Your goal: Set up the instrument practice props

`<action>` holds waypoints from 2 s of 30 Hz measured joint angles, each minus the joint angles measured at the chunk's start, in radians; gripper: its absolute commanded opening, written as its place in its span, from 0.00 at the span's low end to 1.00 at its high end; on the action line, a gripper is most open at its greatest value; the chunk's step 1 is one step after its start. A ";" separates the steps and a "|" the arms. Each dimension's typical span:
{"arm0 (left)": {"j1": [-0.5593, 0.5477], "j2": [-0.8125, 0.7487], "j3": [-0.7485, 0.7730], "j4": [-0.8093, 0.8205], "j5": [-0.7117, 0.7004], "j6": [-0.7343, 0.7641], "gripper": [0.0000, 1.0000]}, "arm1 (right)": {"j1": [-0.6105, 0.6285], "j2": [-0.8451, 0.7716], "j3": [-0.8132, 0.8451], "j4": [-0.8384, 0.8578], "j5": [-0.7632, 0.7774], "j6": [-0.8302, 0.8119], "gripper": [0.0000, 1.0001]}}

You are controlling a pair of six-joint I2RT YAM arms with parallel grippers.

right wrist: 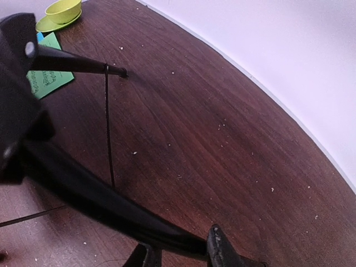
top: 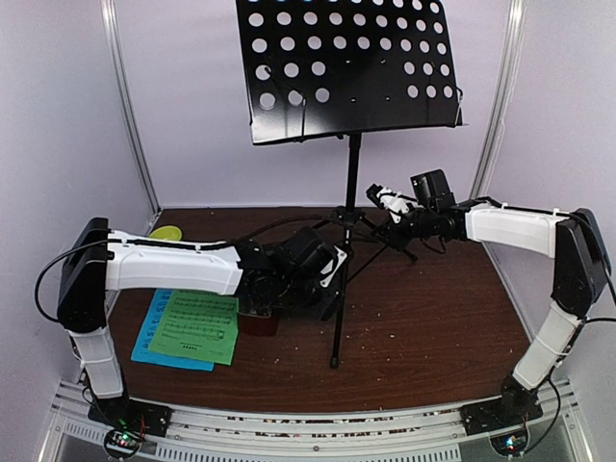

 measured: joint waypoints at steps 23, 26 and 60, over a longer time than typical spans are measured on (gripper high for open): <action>0.045 -0.143 -0.079 0.072 -0.012 -0.014 0.65 | 0.037 -0.057 -0.066 0.043 0.050 -0.027 0.10; 0.040 -0.095 -0.035 0.096 -0.013 -0.038 0.65 | 0.039 -0.067 -0.076 0.046 0.054 -0.030 0.09; 0.039 -0.090 -0.041 -0.100 -0.075 -0.032 0.70 | 0.140 -0.208 -0.222 0.037 0.074 0.153 0.40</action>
